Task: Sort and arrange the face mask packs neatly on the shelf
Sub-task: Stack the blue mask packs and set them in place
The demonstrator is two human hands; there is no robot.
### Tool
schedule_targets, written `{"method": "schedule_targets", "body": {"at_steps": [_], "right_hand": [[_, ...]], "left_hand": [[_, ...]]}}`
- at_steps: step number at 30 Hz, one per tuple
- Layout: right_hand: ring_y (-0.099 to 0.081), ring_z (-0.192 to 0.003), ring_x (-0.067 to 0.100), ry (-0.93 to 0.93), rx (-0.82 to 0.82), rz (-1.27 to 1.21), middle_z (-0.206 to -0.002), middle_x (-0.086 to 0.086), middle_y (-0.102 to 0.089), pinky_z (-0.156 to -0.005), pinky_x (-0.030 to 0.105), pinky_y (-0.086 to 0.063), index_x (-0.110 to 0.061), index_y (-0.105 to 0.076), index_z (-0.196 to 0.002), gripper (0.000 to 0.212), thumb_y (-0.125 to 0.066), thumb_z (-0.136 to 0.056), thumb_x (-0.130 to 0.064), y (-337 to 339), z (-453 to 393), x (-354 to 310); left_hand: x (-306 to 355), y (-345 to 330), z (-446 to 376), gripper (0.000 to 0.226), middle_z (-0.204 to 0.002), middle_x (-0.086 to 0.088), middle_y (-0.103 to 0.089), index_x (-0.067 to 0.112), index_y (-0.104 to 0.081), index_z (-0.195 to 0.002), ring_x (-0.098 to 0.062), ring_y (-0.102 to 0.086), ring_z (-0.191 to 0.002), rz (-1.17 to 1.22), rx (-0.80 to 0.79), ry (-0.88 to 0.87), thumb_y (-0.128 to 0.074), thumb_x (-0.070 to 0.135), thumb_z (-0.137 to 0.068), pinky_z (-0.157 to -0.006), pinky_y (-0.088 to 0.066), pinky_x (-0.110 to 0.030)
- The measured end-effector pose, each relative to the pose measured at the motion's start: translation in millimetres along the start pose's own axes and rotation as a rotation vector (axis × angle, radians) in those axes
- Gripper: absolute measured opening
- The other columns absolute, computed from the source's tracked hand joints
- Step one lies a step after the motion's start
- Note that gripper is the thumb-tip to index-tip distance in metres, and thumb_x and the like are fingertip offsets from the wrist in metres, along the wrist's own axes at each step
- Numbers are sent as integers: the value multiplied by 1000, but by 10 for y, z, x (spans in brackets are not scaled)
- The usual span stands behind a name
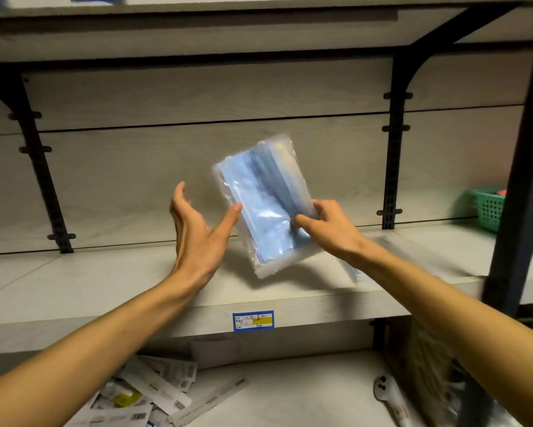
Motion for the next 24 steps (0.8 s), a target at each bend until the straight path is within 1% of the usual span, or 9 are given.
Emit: {"method": "schedule_targets", "body": {"at_steps": [2,5,8,10,12,14,16,20,24], "right_hand": [[-53,-52,13,-282,25,-216,-69,1,-59,-50,25,-42,-10,-66,-79,7,-68,-82,-16,-80,27,179],[-57,-68,21,-555,-44,-211,-91,10,-60,-52,28,-44,-9,-60,-105,33,-73,-79,-25,-242,88,403],[-63,-69,28,-667,-117,-238,-103,17,-60,-56,35,-56,-6,-53,-118,45,-74,-81,-21,-370,139,491],[-60,-48,24,-706,-135,-216,-97,19,-63,-44,28,-51,-10,-47,-110,39,-73,-83,-23,-382,172,499],[-60,-48,24,-686,-161,-129,-100,18,-63,-45,27,-50,-14,-45,-101,36,-73,-85,-30,-355,163,480],[-62,-75,29,-632,-193,-7,-106,14,-59,-66,37,-55,-10,-48,-108,43,-72,-85,-37,-305,154,457],[-62,-86,31,-601,-232,27,-106,13,-60,-82,44,-55,-5,-49,-118,52,-71,-86,-39,-275,158,423],[-61,-99,24,-566,-314,42,-117,8,-56,-74,36,-55,-9,-47,-121,64,-78,-77,-44,-328,209,355],[-57,-104,23,-504,-352,186,-121,5,-53,-87,37,-52,-13,-45,-131,81,-82,-69,-50,-423,224,383]], "left_hand": [[-161,-156,52,98,-158,-5,-34,20,-13,-157,-24,-43,-139,81,-219,335,-72,54,-86,-115,-37,-41],[-278,-446,212,63,-135,-11,-64,9,-50,-140,-23,-66,-113,221,-623,662,-74,37,-89,-97,-57,-44],[-352,-563,255,42,-118,-15,-68,3,-60,-130,-23,-69,-92,219,-680,762,-71,17,-92,-71,-64,-35],[-359,-580,232,38,-109,-12,-63,4,-60,-128,-20,-64,-80,207,-670,801,-70,15,-93,-54,-61,-28],[-351,-546,193,32,-102,-9,-59,9,-60,-123,-16,-59,-72,164,-663,812,-69,16,-93,-48,-57,-24],[-347,-509,161,28,-96,-6,-59,10,-62,-121,-13,-55,-68,46,-675,764,-68,20,-95,-46,-53,-21],[-327,-480,156,26,-93,-4,-59,11,-64,-119,-12,-53,-68,-47,-683,712,-66,24,-96,-47,-48,-21],[-356,-429,150,41,-102,-6,-58,8,-62,-123,-18,-54,-79,-217,-687,603,-67,35,-94,-60,-47,-28],[-477,-348,142,54,-119,-3,-58,16,-56,-123,-21,-58,-104,-445,-677,522,-70,52,-85,-88,-52,-35]]}}
Point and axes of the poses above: each hand's wrist, its own z-axis away from the middle knuckle, its own y-axis out of the back of the hand, x = y × z, the point moved 4 cm from there along -z, towards the middle knuckle
